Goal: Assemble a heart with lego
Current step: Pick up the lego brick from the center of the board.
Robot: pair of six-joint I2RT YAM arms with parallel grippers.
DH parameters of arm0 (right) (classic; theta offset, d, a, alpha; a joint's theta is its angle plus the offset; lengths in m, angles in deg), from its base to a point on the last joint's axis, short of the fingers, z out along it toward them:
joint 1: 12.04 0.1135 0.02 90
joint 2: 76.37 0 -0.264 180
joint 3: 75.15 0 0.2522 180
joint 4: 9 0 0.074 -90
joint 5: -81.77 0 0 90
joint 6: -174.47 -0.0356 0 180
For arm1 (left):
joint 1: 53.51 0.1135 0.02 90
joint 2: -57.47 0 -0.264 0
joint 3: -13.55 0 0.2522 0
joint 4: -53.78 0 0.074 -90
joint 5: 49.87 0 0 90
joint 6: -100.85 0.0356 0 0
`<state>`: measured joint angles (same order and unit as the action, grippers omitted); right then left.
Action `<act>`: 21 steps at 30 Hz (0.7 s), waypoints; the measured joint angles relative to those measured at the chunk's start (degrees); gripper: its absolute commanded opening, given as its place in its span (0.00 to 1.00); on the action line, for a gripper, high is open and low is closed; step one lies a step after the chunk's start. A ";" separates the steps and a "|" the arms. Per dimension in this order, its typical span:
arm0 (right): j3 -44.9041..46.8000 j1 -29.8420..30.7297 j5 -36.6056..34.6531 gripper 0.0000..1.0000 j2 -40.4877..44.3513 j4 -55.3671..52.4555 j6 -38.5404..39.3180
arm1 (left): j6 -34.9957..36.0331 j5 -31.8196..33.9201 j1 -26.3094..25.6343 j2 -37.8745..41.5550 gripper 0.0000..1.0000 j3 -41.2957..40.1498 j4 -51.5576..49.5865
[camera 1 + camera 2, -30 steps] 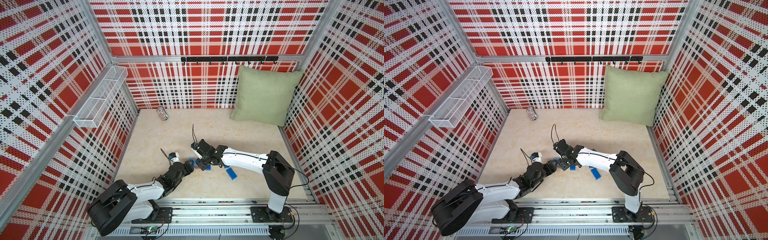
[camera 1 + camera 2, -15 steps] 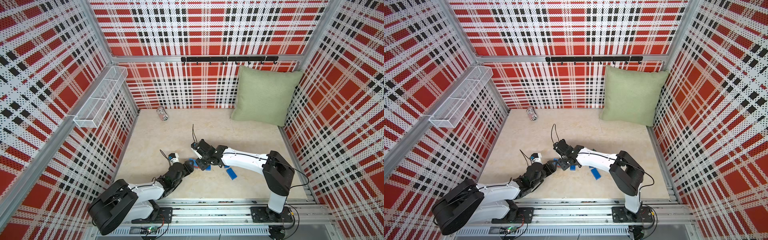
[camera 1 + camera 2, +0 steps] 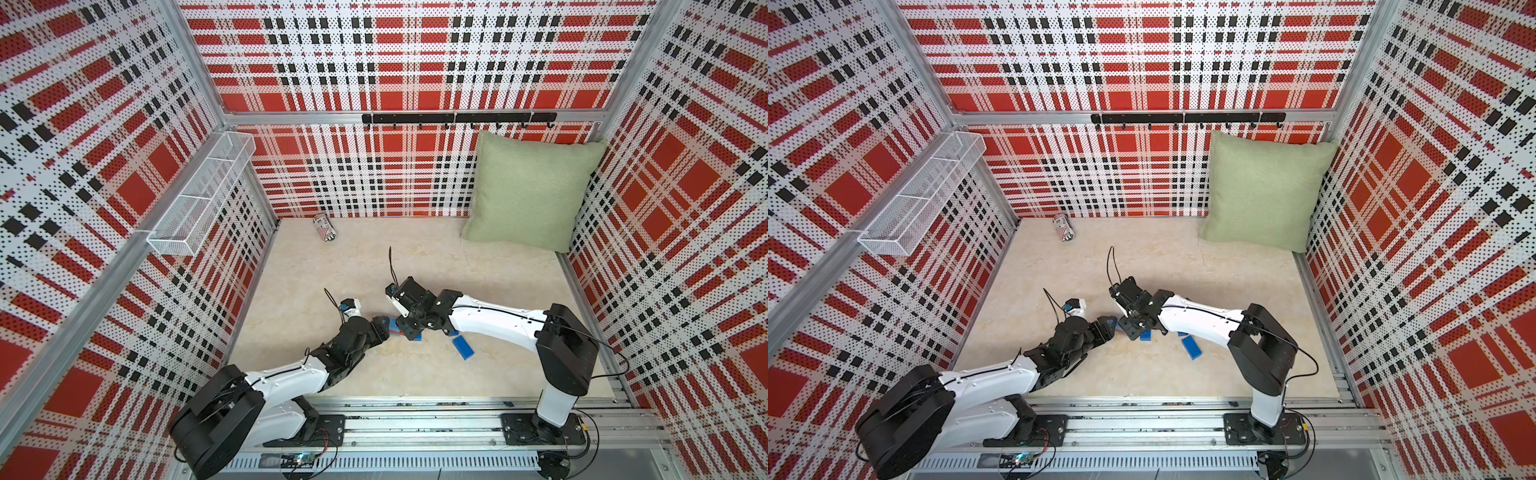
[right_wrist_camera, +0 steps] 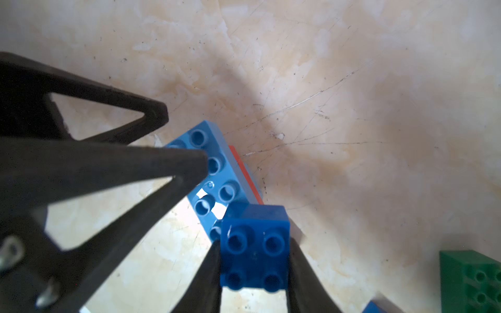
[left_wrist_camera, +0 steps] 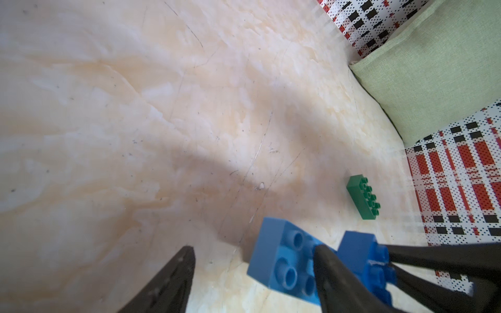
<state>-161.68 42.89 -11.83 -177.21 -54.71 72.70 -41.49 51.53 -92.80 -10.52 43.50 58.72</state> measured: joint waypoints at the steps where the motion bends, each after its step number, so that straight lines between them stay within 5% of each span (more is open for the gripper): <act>1: 0.55 0.00 0.39 0.28 1.07 0.07 0.44 | 0.22 0.00 0.04 0.26 0.73 0.00 -0.11; 10: 1.68 -1.64 3.82 0.26 2.89 1.88 1.36 | 2.27 -0.50 0.11 0.66 0.74 1.29 -1.62; 21: 6.03 -2.56 -0.52 0.27 2.73 1.53 0.57 | 3.63 -0.94 0.33 4.98 0.74 1.64 -4.59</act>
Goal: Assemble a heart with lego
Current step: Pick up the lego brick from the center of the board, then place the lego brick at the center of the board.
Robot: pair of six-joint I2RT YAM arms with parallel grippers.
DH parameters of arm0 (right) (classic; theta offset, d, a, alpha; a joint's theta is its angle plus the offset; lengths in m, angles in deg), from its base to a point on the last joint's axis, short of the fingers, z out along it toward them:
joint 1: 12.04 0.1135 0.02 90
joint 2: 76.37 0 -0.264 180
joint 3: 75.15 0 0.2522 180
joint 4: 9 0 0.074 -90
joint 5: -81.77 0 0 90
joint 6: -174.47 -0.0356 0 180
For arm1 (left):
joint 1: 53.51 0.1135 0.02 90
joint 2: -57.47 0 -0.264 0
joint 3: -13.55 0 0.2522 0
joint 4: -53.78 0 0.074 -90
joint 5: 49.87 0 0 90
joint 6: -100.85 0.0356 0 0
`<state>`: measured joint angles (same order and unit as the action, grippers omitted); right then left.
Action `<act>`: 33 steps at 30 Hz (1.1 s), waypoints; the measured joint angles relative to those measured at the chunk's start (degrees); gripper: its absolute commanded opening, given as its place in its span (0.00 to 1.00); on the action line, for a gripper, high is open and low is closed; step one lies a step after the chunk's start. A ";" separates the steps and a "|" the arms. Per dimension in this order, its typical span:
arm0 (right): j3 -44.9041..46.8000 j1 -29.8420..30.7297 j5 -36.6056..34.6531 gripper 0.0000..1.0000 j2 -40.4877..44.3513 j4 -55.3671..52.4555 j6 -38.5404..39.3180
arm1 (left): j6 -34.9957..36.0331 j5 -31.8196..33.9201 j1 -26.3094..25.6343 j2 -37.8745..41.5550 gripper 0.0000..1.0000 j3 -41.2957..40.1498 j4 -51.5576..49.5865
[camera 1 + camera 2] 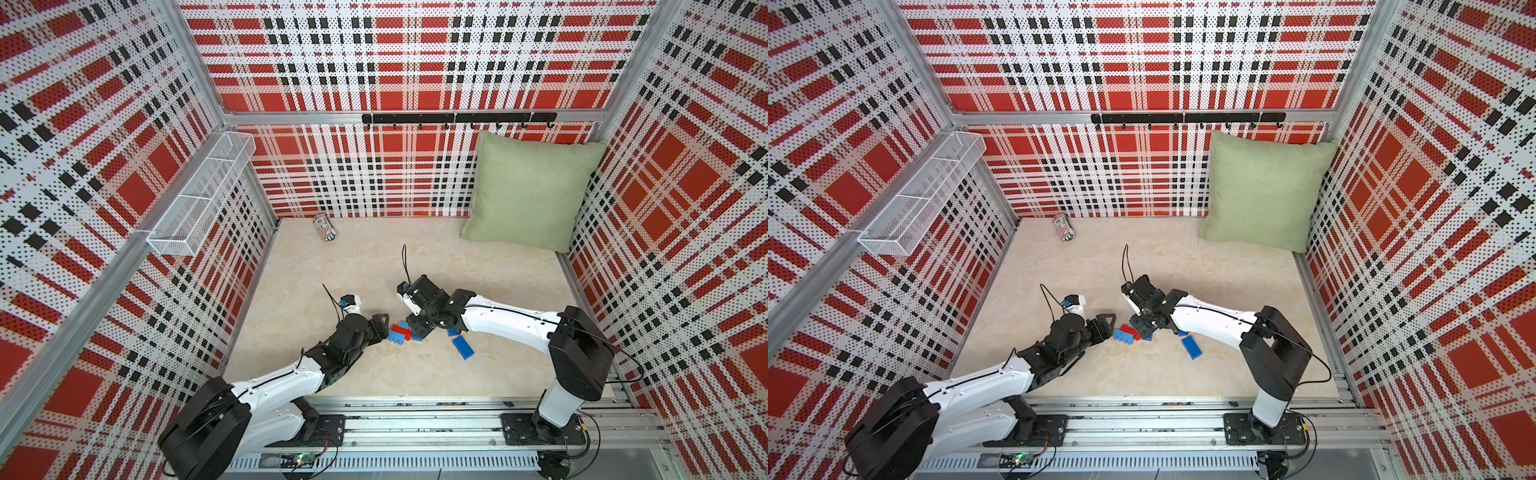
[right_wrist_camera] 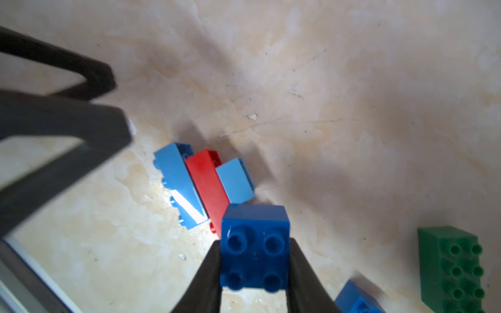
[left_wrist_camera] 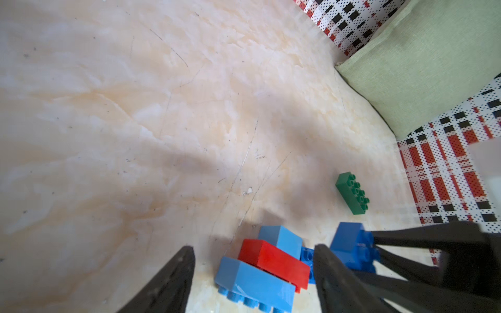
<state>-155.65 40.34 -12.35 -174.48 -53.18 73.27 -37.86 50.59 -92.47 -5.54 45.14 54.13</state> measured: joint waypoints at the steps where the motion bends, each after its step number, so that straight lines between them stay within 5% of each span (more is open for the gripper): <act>1: 0.81 0.79 -1.70 0.26 0.00 -0.24 0.00 | 0.13 -0.11 -0.02 0.50 0.74 -0.15 0.00; 21: 6.40 18.03 -25.97 0.27 -1.57 2.43 -0.44 | 1.73 -2.08 1.49 3.02 0.74 -2.84 -3.32; 33: 5.99 19.50 -33.77 0.31 -9.14 4.57 -0.39 | 1.88 -2.05 5.29 6.23 0.75 -3.87 -4.33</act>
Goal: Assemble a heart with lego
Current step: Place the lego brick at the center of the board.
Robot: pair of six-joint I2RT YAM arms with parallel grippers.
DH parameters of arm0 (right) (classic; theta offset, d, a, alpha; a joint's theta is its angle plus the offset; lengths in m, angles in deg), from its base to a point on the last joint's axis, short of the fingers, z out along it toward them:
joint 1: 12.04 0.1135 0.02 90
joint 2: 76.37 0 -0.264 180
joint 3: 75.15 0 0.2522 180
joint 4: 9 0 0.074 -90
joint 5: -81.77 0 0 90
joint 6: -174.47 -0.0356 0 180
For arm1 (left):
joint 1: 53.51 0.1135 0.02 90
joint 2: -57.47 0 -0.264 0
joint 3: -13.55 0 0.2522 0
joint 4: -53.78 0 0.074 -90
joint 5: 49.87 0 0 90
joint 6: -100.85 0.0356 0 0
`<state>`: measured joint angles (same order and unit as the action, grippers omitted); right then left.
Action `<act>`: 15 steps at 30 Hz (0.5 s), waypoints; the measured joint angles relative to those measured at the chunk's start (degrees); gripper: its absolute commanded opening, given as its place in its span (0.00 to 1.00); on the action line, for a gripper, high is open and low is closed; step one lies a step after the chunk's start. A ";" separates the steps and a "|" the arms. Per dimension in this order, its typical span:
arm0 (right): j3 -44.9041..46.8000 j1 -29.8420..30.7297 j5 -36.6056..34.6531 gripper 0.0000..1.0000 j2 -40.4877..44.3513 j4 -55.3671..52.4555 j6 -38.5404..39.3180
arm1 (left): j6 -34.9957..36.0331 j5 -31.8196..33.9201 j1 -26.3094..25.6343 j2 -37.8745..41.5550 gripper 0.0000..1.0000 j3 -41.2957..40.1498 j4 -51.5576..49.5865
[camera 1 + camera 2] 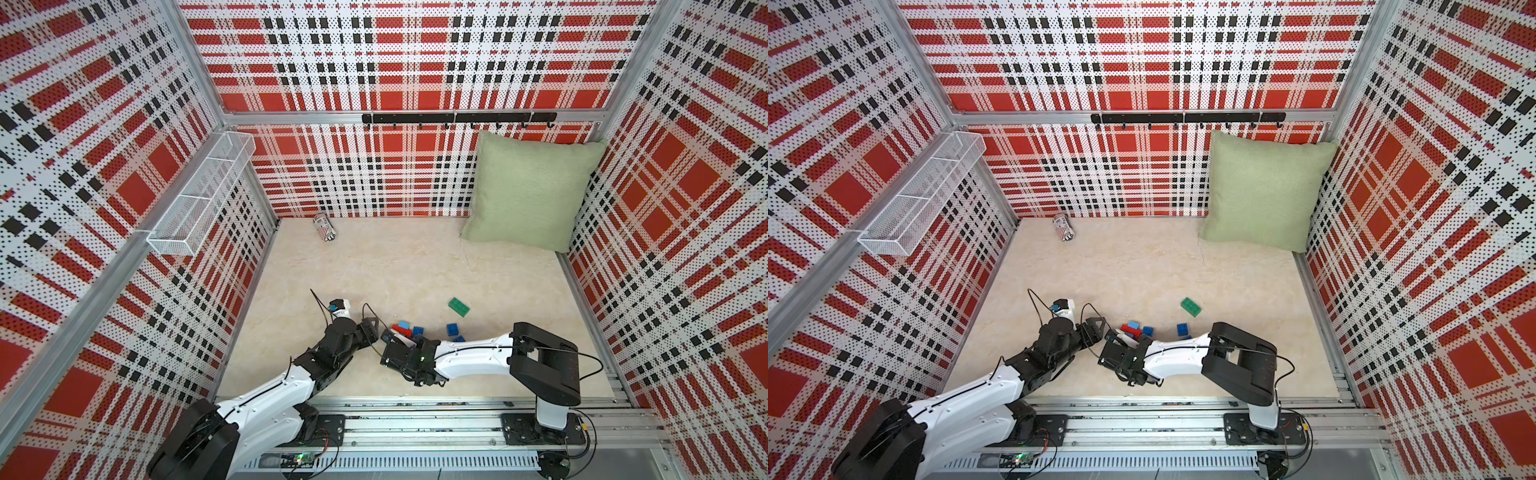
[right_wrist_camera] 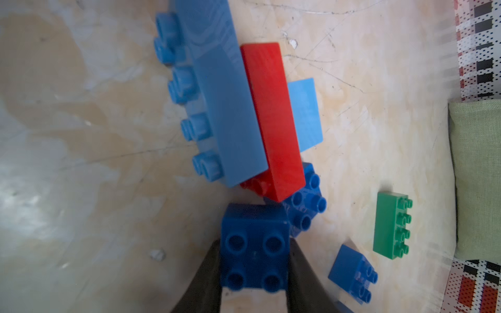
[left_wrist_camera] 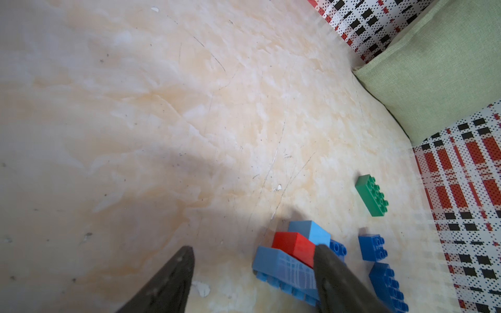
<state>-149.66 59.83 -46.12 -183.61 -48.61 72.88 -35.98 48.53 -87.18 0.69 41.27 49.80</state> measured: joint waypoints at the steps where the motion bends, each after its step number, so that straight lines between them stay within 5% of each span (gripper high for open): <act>1: -0.39 0.00 -0.24 0.32 -0.48 0.44 0.17 | 0.02 -0.04 0.17 0.00 0.74 -0.07 0.00; 8: -3.17 -0.07 -2.43 0.53 -3.17 2.78 0.87 | 0.74 -0.24 2.19 0.11 0.75 -0.31 -0.46; 15: -1.57 -0.07 -1.53 0.64 -1.40 4.98 1.95 | 1.03 -0.94 2.86 0.26 0.75 -0.37 -0.46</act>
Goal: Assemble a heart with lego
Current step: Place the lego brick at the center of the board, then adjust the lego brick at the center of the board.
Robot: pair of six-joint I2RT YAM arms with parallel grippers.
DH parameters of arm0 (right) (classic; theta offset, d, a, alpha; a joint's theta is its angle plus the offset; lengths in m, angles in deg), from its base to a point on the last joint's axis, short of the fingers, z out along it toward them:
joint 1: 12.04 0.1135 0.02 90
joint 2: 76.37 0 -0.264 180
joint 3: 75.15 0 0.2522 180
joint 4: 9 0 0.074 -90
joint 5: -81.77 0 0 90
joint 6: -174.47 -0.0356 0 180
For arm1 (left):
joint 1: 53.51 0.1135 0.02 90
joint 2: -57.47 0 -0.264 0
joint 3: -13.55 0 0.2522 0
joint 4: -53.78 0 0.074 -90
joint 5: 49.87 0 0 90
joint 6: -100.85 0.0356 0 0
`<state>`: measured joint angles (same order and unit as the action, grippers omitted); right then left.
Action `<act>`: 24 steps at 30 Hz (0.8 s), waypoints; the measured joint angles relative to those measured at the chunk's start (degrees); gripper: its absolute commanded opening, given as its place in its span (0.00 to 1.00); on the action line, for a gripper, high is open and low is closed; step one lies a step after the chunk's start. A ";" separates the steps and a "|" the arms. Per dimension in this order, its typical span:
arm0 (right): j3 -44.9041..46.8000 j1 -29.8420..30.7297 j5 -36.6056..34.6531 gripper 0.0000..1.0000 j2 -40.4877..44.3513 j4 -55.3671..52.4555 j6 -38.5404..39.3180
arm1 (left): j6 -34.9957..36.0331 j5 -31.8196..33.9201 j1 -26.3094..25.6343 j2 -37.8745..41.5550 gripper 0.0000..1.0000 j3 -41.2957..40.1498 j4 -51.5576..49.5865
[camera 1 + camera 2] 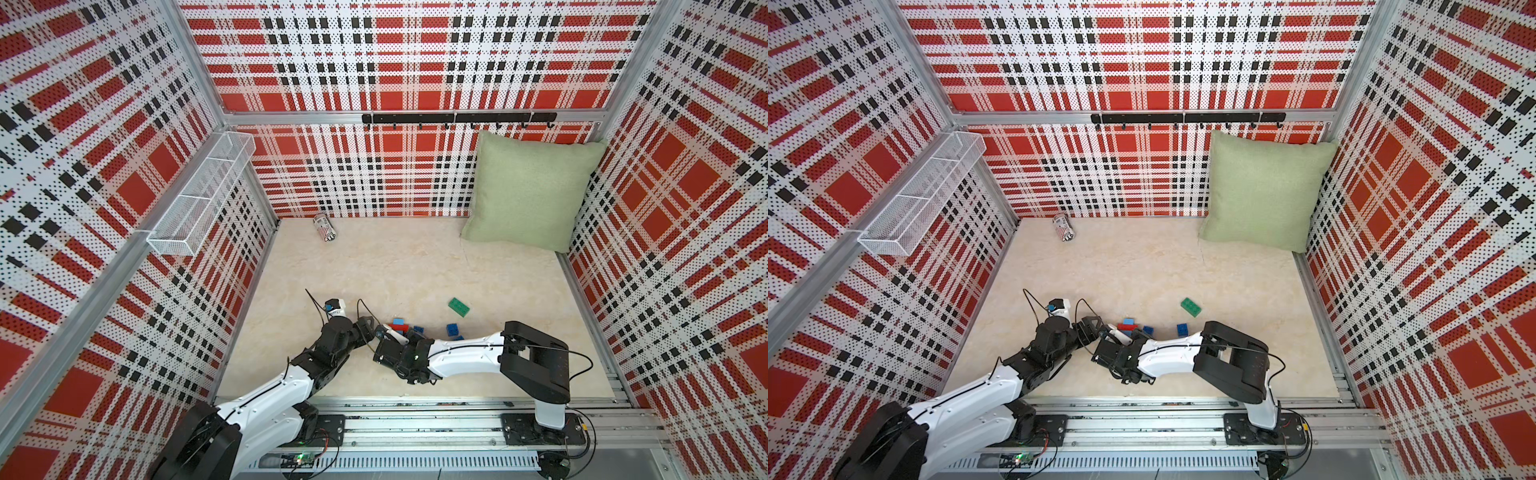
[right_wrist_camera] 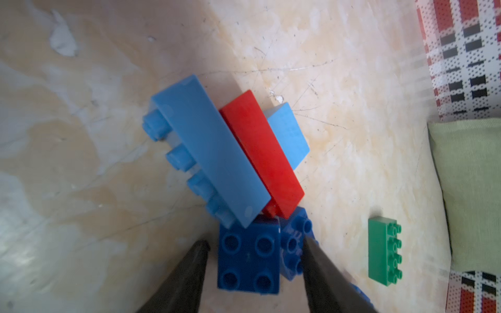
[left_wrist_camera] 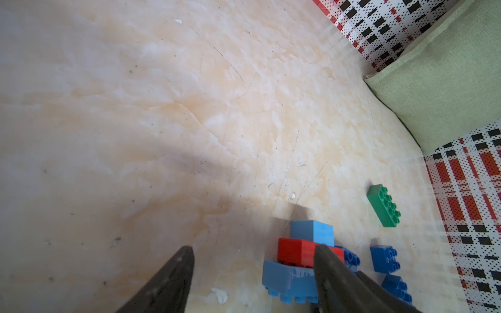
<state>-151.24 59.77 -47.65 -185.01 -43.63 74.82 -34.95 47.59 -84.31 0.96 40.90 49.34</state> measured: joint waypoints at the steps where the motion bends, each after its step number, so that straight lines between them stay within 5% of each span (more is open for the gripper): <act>1: 1.18 -0.24 0.98 0.64 1.33 0.35 0.02 | 0.00 -0.13 0.02 0.00 0.75 0.00 0.04; 5: 6.64 -2.03 6.95 0.72 10.10 1.14 0.13 | -0.02 -0.90 0.02 0.48 0.75 0.00 0.02; 11: 10.73 -10.97 16.59 0.67 21.75 3.65 0.13 | -0.24 -1.20 -0.48 0.90 0.74 0.00 0.04; 24: 14.40 -14.60 23.34 0.65 17.53 4.39 -3.10 | -1.75 -0.68 -5.40 0.28 0.74 0.00 0.46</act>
<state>-136.83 45.17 -24.31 -167.48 -39.23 71.72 -36.70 46.92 -89.71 1.24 40.90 49.80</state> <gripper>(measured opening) 0.647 0.737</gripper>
